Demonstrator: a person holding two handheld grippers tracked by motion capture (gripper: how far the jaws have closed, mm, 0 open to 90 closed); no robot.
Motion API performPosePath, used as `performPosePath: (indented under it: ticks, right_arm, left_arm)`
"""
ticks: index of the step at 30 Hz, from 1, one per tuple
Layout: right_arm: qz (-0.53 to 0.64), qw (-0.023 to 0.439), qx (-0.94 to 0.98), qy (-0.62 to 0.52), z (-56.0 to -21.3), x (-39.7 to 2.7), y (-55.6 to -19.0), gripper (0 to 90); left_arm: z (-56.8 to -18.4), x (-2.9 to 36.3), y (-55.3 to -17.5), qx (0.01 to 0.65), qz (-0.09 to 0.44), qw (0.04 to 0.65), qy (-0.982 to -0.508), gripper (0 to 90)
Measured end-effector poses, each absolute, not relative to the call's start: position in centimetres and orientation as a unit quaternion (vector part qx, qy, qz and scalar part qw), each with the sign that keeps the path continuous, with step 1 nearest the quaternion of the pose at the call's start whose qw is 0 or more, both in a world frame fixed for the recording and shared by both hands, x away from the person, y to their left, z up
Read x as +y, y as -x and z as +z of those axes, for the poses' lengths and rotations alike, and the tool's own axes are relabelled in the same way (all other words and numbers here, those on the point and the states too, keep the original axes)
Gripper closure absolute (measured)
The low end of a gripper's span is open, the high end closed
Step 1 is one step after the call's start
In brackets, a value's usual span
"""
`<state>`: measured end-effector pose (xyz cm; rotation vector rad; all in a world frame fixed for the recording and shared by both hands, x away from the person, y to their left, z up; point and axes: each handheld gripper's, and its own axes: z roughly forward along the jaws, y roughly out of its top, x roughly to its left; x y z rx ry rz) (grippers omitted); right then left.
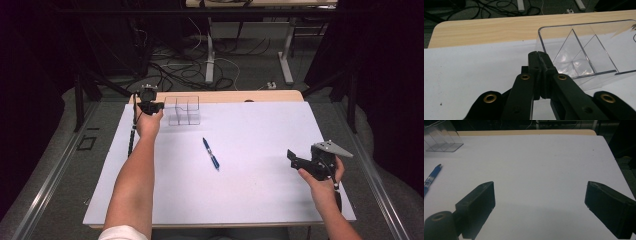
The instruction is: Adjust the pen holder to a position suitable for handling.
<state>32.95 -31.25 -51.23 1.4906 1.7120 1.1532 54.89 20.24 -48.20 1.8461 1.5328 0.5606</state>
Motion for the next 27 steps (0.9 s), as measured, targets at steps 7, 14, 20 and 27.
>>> performPosePath:
  ticks: [7,14,20,27]
  right_arm:
    - [0.433,0.288,0.643,-0.562,-51.3,-31.1,-33.0,9.5]
    - [0.433,0.288,0.645,-0.560,-51.3,-31.1,-33.0,9.8]
    - [0.433,0.287,0.645,-0.560,-51.4,-31.1,-33.0,10.0]
    - [0.427,0.281,0.649,-0.564,-51.3,-31.1,-33.0,10.3]
  left_arm:
    - [-48.2,20.2,-54.9,0.579,0.221,0.332,-0.711,90.0]
    - [-48.3,19.3,-54.9,0.557,0.228,0.333,-0.725,90.0]
    - [-48.4,18.4,-55.0,0.540,0.235,0.336,-0.735,90.0]
    - [-48.5,17.4,-55.0,0.522,0.241,0.340,-0.744,90.0]
